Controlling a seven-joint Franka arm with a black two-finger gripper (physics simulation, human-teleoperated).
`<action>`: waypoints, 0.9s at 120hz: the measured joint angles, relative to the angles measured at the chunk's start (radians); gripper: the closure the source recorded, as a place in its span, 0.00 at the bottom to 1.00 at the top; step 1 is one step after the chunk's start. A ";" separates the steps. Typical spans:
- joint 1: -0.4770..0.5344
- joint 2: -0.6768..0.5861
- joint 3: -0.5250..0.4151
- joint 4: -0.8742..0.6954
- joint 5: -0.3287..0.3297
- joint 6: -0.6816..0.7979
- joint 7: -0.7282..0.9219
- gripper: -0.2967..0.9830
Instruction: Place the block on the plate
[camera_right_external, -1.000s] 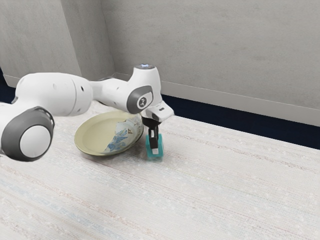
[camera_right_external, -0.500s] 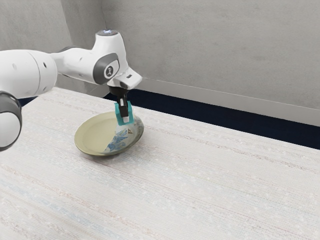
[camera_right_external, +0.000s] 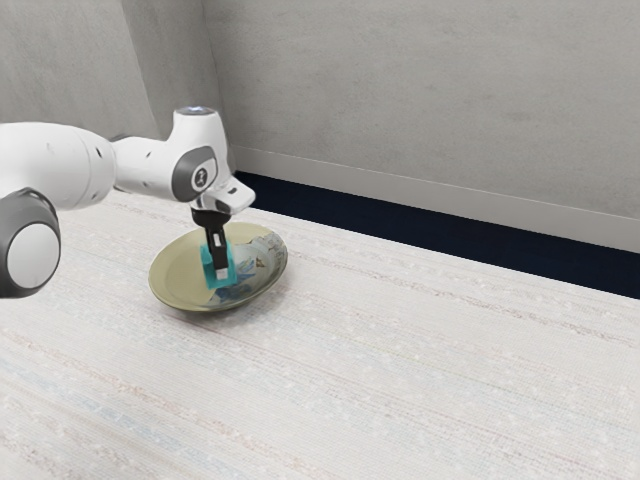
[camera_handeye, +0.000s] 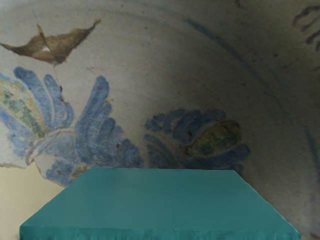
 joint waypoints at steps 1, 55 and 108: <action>0.000 0.000 0.000 0.000 -0.001 0.000 0.000 0.43; -0.050 -0.186 -0.002 -0.036 -0.006 -0.042 0.006 0.26; -0.144 -0.363 0.000 -0.032 -0.002 -0.209 0.006 0.23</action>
